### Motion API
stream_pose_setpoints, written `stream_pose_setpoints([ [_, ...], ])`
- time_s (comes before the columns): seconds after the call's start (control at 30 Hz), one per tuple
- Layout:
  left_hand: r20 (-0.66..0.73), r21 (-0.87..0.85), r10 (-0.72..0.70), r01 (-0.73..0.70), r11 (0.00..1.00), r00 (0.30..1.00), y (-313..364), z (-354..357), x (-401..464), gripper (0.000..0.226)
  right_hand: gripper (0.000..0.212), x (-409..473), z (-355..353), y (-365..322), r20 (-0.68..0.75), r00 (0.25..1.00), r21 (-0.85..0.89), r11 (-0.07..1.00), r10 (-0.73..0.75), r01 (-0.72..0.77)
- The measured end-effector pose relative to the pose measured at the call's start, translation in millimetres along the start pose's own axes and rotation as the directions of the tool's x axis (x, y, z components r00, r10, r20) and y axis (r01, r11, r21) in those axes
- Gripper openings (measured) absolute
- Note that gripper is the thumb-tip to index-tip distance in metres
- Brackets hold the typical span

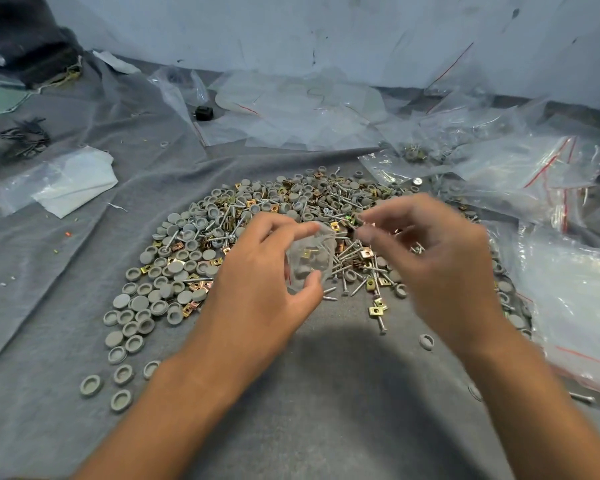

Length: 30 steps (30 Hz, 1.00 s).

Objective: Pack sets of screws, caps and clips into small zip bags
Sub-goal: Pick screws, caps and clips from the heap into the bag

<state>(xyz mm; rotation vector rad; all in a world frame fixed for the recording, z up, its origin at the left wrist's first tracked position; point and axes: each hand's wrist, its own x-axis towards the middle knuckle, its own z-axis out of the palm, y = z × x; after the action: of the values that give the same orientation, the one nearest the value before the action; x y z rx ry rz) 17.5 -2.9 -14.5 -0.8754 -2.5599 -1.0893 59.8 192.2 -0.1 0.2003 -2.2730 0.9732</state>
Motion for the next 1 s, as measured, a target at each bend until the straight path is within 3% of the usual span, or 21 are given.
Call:
stream_pose_setpoints([
  [0.07,-0.006,0.003,0.001,-0.001,1.000,1.000,-1.7,-0.8,-0.1,0.050,0.012,4.0,-23.5,19.0,-0.005,0.983,-0.127,0.975,0.183,-0.182],
  [0.13,-0.007,0.008,0.003,-0.003,1.000,1.000,-1.8,-1.4,-0.8,0.050,0.015,1.0,-39.2,42.5,0.162,0.883,-0.385,0.852,0.441,-0.355],
  [0.2,-0.003,0.012,0.010,-0.010,1.000,1.000,-1.1,-1.3,-1.4,0.051,0.022,-7.6,-42.0,56.4,0.335,0.733,-0.570,0.747,0.592,-0.343],
  [0.27,0.000,0.004,0.012,-0.012,1.000,1.000,-0.9,-1.4,-1.7,0.051,0.030,-15.2,-37.8,61.3,0.407,0.675,-0.619,0.729,0.615,-0.292],
  [1.0,0.008,0.028,0.019,-0.019,0.999,1.000,1.4,-1.8,-0.7,0.052,0.013,-14.1,-13.5,54.9,0.394,0.783,-0.602,0.779,0.481,-0.175],
])
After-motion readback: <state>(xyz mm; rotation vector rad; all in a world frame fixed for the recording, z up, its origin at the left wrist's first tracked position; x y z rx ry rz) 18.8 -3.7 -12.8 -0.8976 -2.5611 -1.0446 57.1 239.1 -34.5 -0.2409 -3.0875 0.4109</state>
